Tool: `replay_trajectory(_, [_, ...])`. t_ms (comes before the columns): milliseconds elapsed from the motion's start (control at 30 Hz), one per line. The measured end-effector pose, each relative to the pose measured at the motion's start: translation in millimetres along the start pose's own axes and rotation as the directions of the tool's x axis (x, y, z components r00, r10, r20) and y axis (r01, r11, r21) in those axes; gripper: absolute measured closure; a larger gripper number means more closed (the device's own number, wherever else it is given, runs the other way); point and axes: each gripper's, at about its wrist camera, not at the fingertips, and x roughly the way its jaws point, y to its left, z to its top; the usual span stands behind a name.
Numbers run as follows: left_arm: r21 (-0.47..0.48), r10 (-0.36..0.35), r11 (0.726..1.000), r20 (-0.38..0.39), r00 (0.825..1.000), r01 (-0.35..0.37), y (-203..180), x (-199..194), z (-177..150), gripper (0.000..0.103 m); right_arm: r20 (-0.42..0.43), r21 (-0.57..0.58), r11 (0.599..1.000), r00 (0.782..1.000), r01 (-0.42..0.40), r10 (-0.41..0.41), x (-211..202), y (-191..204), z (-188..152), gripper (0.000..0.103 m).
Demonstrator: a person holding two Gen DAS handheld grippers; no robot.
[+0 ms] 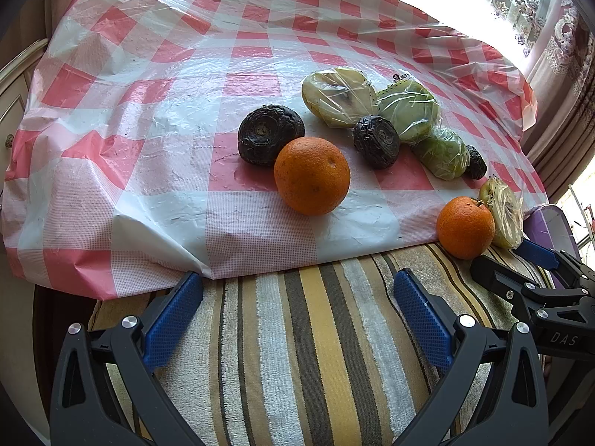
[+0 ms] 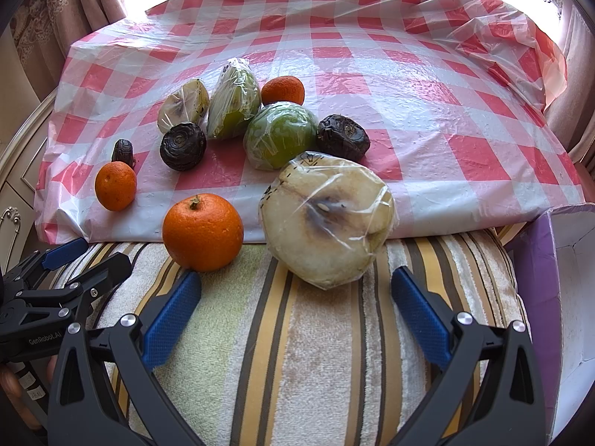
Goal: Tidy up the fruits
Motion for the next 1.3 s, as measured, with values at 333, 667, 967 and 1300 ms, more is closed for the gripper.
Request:
replay_trajectory(333, [0.0,0.0,1.0,0.0,1.0,0.0,0,0,0,0.004,0.0,0.0,1.0,1.0,0.001,-0.001,0,0,0,0.001])
replay_trajectory(667, [-0.006,-0.006,1.0,-0.002,1.0,0.006,1,1,0,0.004,0.001,-0.001,1.0,1.0,0.002,-0.002,0,0,0,0.001])
replay_trajectory(967, [-0.013,-0.005,1.0,0.003,1.0,0.005,3,-2,1,0.004,-0.003,0.001,1.0,1.0,-0.022,0.022,-3,-2,1,0.001])
replay_trajectory(1300, [0.049,-0.025,0.999,0.08,0.997,0.021,-8,-17,10,0.014,0.032,0.058,0.978,0.979,-0.202,0.2,-21,-31,2,0.001])
